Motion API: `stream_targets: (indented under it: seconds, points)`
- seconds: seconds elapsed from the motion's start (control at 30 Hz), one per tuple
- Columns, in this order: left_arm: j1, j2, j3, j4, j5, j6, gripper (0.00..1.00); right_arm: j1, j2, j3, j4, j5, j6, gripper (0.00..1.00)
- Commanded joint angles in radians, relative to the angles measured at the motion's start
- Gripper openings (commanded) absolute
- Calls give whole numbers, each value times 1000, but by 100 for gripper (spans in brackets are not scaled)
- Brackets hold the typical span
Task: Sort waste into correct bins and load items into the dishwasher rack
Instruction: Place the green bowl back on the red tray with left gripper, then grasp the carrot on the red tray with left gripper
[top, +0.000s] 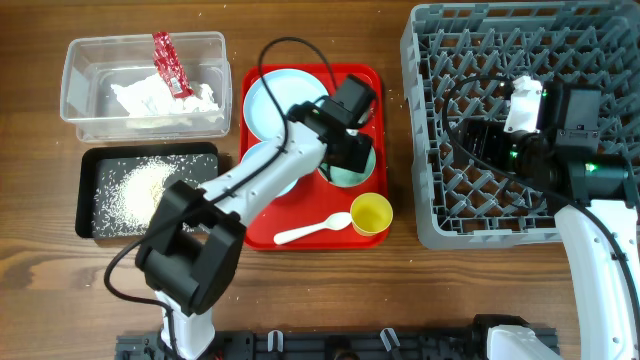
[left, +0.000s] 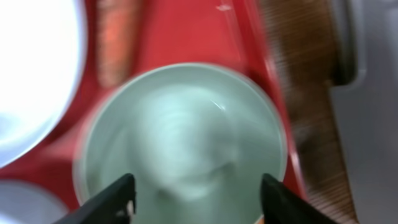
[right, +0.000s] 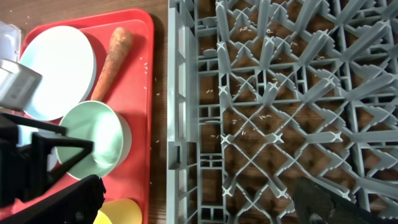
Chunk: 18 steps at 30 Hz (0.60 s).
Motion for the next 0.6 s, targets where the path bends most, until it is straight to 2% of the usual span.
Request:
stream_targets:
  seconds: [0.0, 0.07, 0.13, 0.23, 0.3, 0.4, 0.47, 0.57]
  points:
    - [78, -133, 89, -63, 13, -27, 73, 3, 5, 18, 23, -80, 6, 100]
    - [114, -170, 151, -112, 28, -26, 79, 3, 5, 18, 29, -96, 6, 100]
    - [148, -156, 266, -164, 49, 39, 84, 3, 5, 18, 32, -96, 6, 100]
    - [184, -39, 445, -164, 50, 122, 87, 3, 5, 18, 27, -95, 6, 100]
    - [181, 100, 534, -120, 50, 201, 88, 3, 5, 18, 21, -92, 3, 100]
    - [150, 246, 536, -50, 50, 305, 87, 3, 5, 18, 19, -92, 5, 100]
    - [116, 350, 536, -37, 14, 374, 83, 3, 5, 18, 2, -92, 4, 100]
    - [94, 431, 536, -13, -25, 370, 82, 3, 5, 18, -14, -92, 4, 100]
